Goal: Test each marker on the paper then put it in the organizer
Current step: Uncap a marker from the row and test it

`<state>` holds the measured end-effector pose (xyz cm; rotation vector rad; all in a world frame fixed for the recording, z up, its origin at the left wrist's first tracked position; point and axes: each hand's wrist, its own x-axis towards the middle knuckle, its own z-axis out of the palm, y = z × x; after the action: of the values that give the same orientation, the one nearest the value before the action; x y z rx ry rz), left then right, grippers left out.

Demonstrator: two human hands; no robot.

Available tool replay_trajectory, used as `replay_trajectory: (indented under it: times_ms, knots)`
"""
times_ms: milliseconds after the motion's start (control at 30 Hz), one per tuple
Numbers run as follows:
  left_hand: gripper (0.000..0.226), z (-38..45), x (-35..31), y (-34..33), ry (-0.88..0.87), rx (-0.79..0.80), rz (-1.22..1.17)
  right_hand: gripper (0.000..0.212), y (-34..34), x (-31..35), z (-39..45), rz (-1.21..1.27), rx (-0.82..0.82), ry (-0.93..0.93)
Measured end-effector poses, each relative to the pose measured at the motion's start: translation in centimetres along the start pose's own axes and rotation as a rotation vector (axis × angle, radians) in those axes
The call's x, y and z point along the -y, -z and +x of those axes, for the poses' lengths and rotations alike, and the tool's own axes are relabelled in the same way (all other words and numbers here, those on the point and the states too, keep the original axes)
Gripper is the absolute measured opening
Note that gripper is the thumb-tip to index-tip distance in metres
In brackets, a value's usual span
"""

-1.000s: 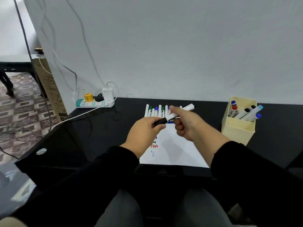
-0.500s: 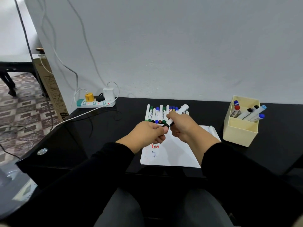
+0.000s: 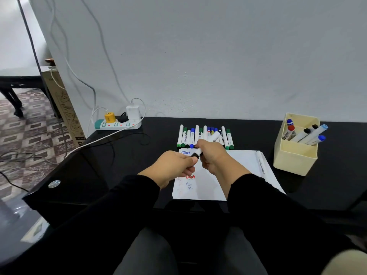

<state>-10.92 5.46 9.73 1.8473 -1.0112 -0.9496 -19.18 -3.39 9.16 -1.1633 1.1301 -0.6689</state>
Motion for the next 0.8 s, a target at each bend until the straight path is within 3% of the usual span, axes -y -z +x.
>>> replay_trajectory:
  times_ms: [100,233,367,433,467,600,700,800]
  knots:
    - [0.027,0.1,0.2,-0.2,-0.071,-0.096,0.181,0.015,-0.5,0.1,0.0,0.005,-0.019,-0.027]
    - [0.029,-0.1,0.4,-0.1,-0.057,-0.073,0.149,0.02,-0.7,0.0,0.3,-0.008,-0.014,-0.04]
    - [0.033,0.0,0.2,-0.4,-0.123,-0.15,0.557,0.014,-1.2,0.1,1.3,-0.001,-0.066,-0.104]
    - [0.036,0.0,0.3,-0.5,-0.138,-0.161,0.605,0.007,-1.7,0.1,1.6,0.009,-0.078,-0.118]
    - [0.033,0.1,0.3,-0.3,-0.127,-0.148,0.545,0.006,-1.7,0.1,1.7,0.014,-0.071,-0.116]
    - [0.025,-0.3,0.9,1.4,0.07,0.019,-0.055,0.02,1.4,0.0,2.7,0.127,-0.083,-0.079]
    - [0.028,-0.1,2.5,2.7,0.162,-0.036,-0.075,0.022,4.0,0.0,3.5,0.147,-0.136,-0.072]
    - [0.033,0.7,3.3,2.5,0.138,-0.125,0.014,0.024,3.3,-0.5,3.4,0.109,-0.111,-0.048]
